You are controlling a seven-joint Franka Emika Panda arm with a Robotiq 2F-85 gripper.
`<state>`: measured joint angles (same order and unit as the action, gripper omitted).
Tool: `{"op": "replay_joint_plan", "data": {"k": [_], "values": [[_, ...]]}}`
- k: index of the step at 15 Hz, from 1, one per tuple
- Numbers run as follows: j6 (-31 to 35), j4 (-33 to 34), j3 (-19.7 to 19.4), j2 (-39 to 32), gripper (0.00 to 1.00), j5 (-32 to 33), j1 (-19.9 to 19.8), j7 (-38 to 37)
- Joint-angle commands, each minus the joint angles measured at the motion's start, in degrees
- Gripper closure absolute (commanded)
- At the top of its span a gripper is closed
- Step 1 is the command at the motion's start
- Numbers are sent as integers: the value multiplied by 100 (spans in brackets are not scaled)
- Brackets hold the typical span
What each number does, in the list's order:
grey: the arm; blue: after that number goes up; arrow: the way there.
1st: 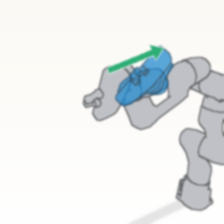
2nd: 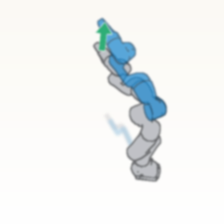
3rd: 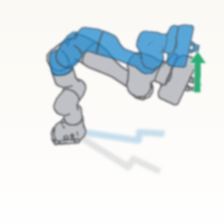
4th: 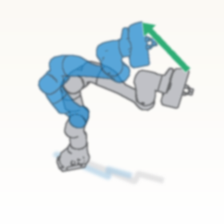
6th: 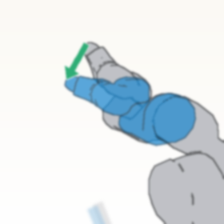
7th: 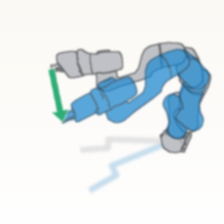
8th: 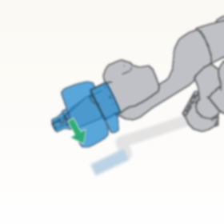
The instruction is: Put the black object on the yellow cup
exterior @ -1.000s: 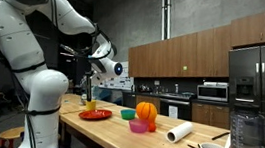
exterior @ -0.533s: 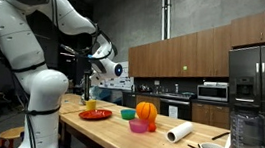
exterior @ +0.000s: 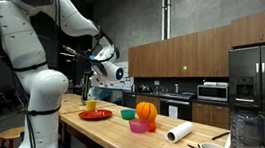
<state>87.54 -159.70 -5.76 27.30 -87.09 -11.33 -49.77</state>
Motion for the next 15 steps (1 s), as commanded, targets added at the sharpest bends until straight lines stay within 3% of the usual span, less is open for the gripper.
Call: {"op": "replay_joint_plan", "data": {"k": [1, 6, 15], "values": [[-283, 6, -82, -53, 95, -53, -85, 38], [-494, 21, -144, -146, 95, -28, -176, 72], [36, 66, 226, -12, 95, -68, -92, -145]]}}
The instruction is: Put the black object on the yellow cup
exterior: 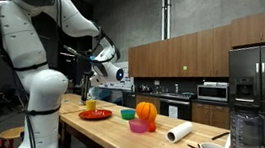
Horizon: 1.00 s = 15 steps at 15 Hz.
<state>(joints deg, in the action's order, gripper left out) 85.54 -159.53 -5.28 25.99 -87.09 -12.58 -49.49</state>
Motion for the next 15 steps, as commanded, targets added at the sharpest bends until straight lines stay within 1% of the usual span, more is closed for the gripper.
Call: {"op": "replay_joint_plan", "data": {"k": [1, 4, 11, 13, 15], "values": [[330, 57, 232, 125, 95, -78, 48, -193], [491, 98, 327, 116, 95, -44, 104, -215], [531, 98, 281, 141, 95, 73, 76, -202], [991, 131, 471, 302, 95, 209, 67, -288], [1467, 210, 653, 429, 95, 487, 88, -335]]}}
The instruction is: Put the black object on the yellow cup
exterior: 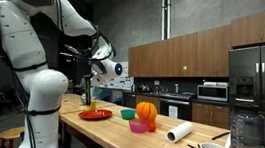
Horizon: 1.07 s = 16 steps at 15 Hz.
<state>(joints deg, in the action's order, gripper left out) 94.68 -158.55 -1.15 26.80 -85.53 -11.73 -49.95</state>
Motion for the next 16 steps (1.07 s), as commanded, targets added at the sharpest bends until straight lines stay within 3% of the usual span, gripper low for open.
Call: {"op": "replay_joint_plan", "data": {"k": [1, 7, 16], "values": [[789, 164, 334, 414, 95, 517, 12, -317], [1816, 521, 877, 649, 95, 2004, 78, -998], [2100, 1017, 1287, 441, 95, 4870, 427, -1095]]}}
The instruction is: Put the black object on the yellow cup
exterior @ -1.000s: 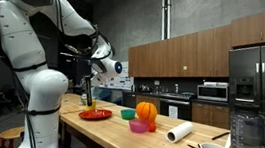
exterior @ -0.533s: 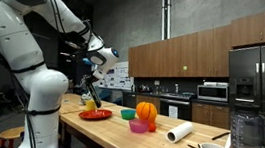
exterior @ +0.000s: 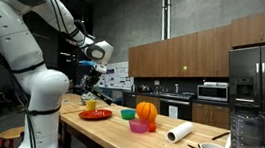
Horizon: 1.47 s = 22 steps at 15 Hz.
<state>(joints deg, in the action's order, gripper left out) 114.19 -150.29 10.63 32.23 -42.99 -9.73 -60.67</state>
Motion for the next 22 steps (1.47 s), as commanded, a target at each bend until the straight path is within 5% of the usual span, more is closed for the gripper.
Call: {"op": "replay_joint_plan", "data": {"k": [1, 12, 16, 22], "values": [[216, 217, 160, -121, 95, 848, 326, 10], [1730, 254, 1214, -602, 95, 3273, 1355, -103], [1898, 351, 1379, -914, 95, 4190, 1471, -27], [1782, 907, 1509, -1634, 95, 4695, 1714, -147]]}}
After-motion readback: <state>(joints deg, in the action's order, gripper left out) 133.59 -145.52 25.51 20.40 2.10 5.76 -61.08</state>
